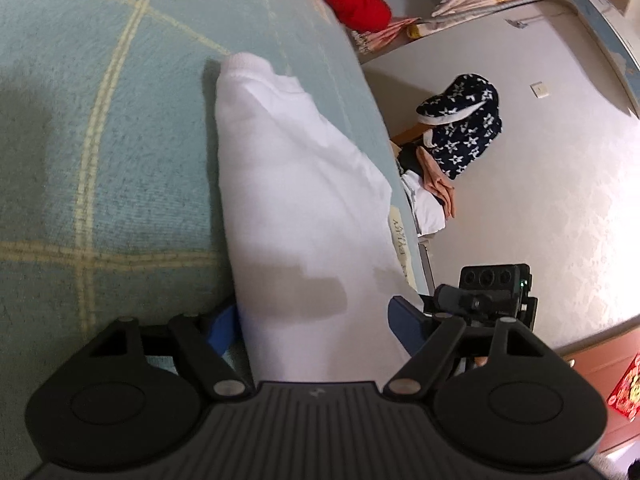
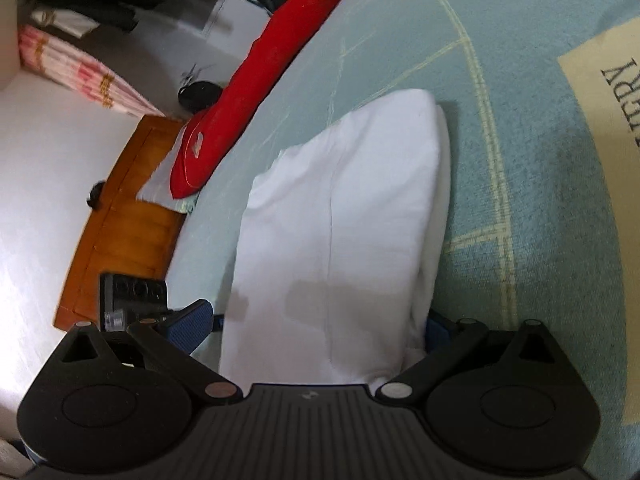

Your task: Fold clothes

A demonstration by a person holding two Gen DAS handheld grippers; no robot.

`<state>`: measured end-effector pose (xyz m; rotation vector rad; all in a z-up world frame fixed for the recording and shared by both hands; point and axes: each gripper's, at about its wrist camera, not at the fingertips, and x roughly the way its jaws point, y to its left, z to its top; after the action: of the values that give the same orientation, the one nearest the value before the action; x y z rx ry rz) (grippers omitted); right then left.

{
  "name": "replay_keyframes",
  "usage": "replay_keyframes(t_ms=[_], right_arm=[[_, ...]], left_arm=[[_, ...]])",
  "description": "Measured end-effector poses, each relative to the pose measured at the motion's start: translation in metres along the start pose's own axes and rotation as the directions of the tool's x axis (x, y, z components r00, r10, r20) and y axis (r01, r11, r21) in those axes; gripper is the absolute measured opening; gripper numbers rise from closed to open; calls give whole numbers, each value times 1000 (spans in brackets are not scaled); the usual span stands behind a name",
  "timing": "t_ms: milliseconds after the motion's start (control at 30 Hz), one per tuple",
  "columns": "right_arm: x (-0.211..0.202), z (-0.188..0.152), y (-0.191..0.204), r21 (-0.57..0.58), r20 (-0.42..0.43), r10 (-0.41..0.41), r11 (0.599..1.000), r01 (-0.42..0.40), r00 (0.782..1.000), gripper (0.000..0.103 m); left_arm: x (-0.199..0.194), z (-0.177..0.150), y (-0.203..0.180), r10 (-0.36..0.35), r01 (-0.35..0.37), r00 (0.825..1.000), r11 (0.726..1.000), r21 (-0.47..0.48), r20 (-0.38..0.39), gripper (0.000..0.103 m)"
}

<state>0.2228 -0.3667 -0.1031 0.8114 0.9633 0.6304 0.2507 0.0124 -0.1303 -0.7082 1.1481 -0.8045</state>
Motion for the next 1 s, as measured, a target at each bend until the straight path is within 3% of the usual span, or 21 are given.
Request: replay_keyframes(t_ms=[167,300,500,1000], right_arm=[[5,16,-8,47,2,44,998,-44,999,103],[-1,8,-9,6,25,69,998,-69,997,103],[-7,-1,-7,-71,58,56,996,-52,997,103],[-11,-2,-8,-35,144,58,998,-54,988,103]], left_arm=[[9,5,-5,30,-30,1000,999,30,-3,79],[7,2,-2,11,-12,1000,999,42,13,79],[11,3,-5,21,-21,1000,999,47,15,79],[10,4,-1,16,-16,1000,999,44,8,79]])
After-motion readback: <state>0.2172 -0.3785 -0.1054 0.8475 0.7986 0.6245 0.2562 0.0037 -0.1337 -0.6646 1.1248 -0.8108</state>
